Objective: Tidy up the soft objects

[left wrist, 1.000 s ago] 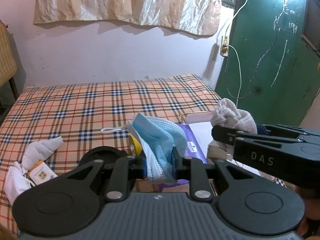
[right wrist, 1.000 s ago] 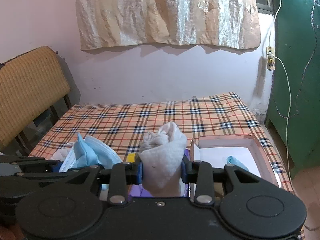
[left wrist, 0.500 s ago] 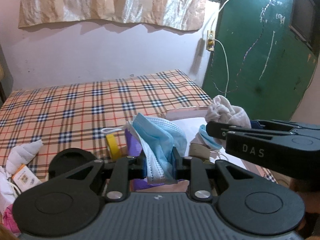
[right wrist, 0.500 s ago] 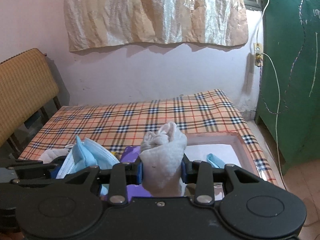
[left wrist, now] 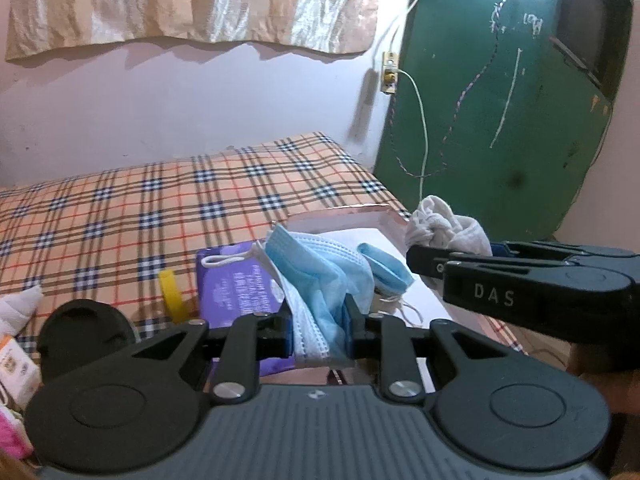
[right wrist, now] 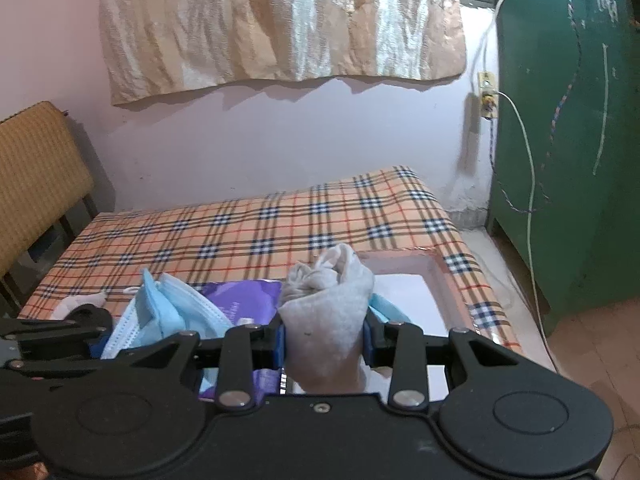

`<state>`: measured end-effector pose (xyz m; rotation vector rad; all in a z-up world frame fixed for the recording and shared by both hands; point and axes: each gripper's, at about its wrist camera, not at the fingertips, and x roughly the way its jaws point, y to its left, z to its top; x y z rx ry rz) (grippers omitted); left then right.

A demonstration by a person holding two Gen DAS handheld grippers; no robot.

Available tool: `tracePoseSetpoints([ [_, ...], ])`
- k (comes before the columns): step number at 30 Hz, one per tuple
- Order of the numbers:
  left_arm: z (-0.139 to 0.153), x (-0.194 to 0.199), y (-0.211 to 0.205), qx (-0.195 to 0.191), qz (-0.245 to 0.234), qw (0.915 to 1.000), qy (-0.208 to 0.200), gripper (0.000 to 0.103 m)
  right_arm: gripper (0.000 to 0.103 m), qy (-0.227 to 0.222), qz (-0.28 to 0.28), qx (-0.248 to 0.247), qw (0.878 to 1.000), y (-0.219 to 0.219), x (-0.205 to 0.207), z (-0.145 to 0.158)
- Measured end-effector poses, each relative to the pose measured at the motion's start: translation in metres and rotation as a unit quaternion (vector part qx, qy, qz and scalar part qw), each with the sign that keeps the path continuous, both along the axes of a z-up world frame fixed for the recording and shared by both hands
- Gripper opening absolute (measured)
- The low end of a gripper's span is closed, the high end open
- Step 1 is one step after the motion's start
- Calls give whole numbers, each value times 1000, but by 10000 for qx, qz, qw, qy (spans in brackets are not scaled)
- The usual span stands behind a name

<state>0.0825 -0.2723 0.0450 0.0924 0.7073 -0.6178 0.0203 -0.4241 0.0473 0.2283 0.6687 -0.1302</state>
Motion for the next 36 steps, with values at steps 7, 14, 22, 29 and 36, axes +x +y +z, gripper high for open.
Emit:
tracePoseSetpoints([
  [7,-10,1,-20,-64,-199,9997,83,25,42,110,-210,19,9997,-23,-7,-9],
  [14,-19,17,-38,-87,-207,9996,153,25,42,234,-286,74,9993,-45,2,-19],
  [22,-25,39,-59,-32,-217,9997,126,25,43,323,-262,78,9991,-63,34,-29],
  [29,-34,60,-73,-150,-220,9995,161,39,57,327,-348,129,9988,-81,61,-37],
  [36,-34,63,-70,-163,-129,9997,129,63,75,208,-341,88,9992,-84,65,-35],
])
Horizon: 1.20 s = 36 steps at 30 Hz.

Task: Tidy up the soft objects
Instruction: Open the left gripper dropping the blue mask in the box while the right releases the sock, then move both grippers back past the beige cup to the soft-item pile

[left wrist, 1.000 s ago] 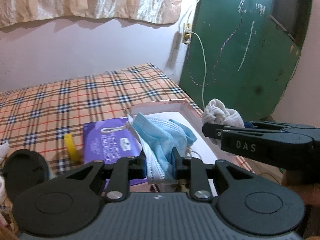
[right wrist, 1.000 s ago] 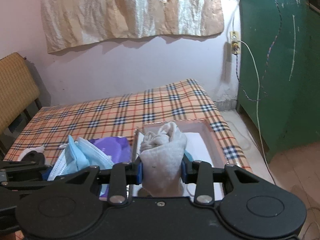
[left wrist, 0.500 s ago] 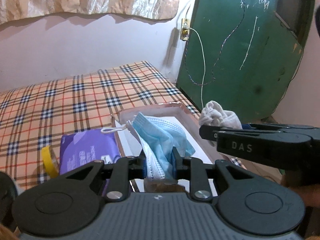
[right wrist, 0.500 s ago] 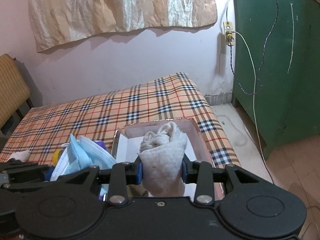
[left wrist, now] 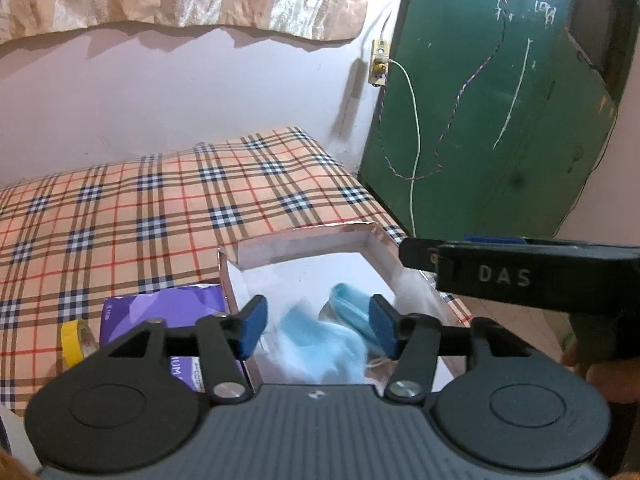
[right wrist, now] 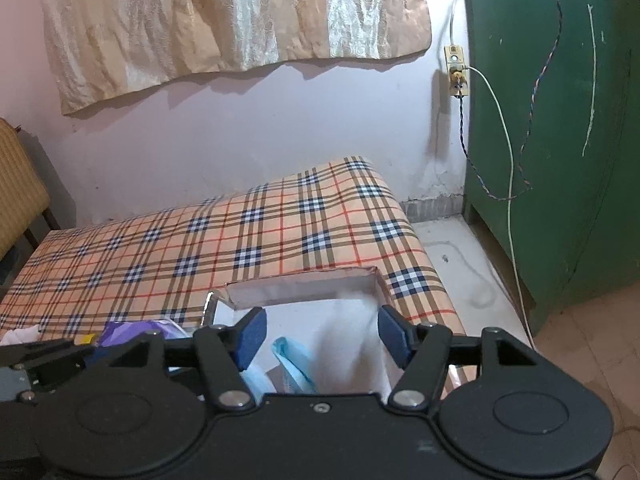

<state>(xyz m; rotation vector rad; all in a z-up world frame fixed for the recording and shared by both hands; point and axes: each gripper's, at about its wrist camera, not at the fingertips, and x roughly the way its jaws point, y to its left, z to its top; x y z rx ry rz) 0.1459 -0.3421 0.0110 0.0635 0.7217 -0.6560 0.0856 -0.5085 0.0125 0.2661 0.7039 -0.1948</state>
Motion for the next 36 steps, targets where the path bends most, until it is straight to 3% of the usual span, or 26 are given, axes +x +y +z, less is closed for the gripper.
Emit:
tracePoseSetpoints([
  [8,22,-13,17,-14,147,9998,-94,68,75,-132,-138,-157,9997,10,-21,22],
  [14,37,-36,38,314,476,9981,-240,69,78,12,-201,-400,9990,31,-45,36],
  [18,42,-46,55,321,617,9974,-204,69,78,44,-316,-449,9985,48,-60,39],
  [36,58,-65,126,494,1323,9893,-361,71,78,-36,278,-339,9990,137,-68,63],
])
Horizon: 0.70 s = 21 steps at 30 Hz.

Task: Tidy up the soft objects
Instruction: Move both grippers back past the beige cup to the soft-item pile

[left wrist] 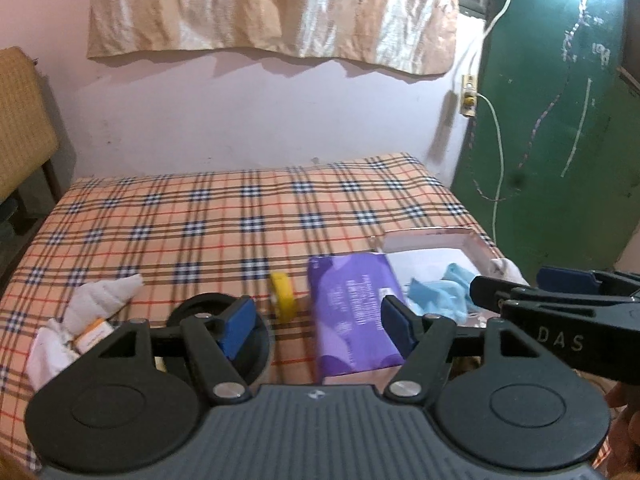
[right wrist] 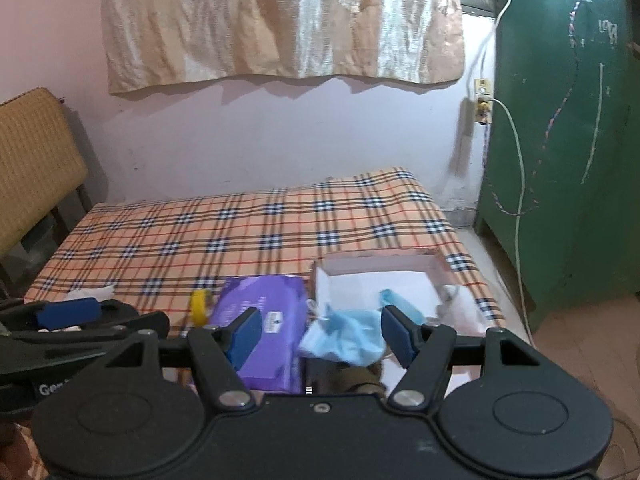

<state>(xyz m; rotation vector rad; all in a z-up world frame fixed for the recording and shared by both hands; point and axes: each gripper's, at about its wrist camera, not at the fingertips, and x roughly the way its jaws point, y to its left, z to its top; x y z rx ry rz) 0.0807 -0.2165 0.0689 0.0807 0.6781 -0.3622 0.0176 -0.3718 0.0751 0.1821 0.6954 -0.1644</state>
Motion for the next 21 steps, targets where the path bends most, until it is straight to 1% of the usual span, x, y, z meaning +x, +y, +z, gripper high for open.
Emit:
tracePoseSetpoints([
  [10,5,0,36,-22,309,9995,-27,71,78,10,264,57,9996,37,10,1],
  [14,5,0,49,-50,441,9990,37,72,78,6,383,69,9992,51,14,2],
  [21,5,-1,68,4,584,9983,20,72,78,40,561,80,9984,73,19,0],
])
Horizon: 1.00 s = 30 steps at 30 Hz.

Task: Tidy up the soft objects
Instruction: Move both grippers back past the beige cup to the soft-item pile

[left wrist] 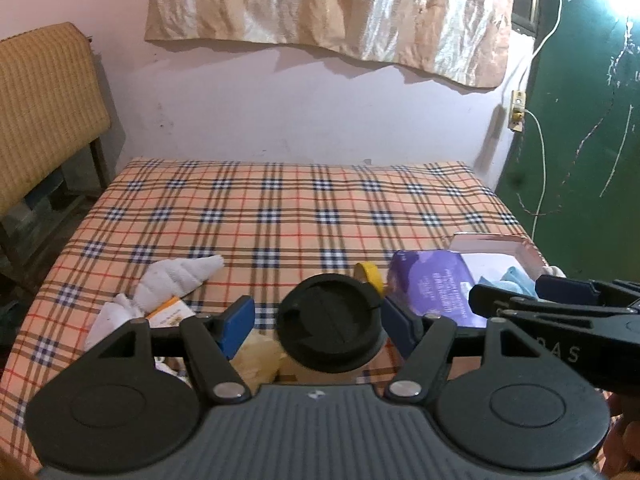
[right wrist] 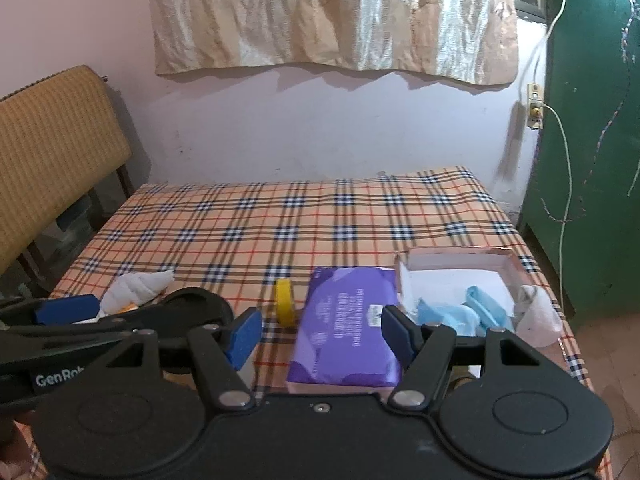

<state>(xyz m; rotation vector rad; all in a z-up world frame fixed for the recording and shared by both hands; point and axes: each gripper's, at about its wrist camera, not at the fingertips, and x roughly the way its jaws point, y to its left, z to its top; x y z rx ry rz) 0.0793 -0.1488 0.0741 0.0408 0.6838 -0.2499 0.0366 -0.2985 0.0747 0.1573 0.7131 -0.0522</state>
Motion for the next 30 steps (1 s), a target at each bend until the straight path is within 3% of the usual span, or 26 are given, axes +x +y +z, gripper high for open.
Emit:
tracePoseSetpoints([
  [30,-7,-5,97,-55,677,9977,86,72,78,90,840,106,9964,103,22,-9],
])
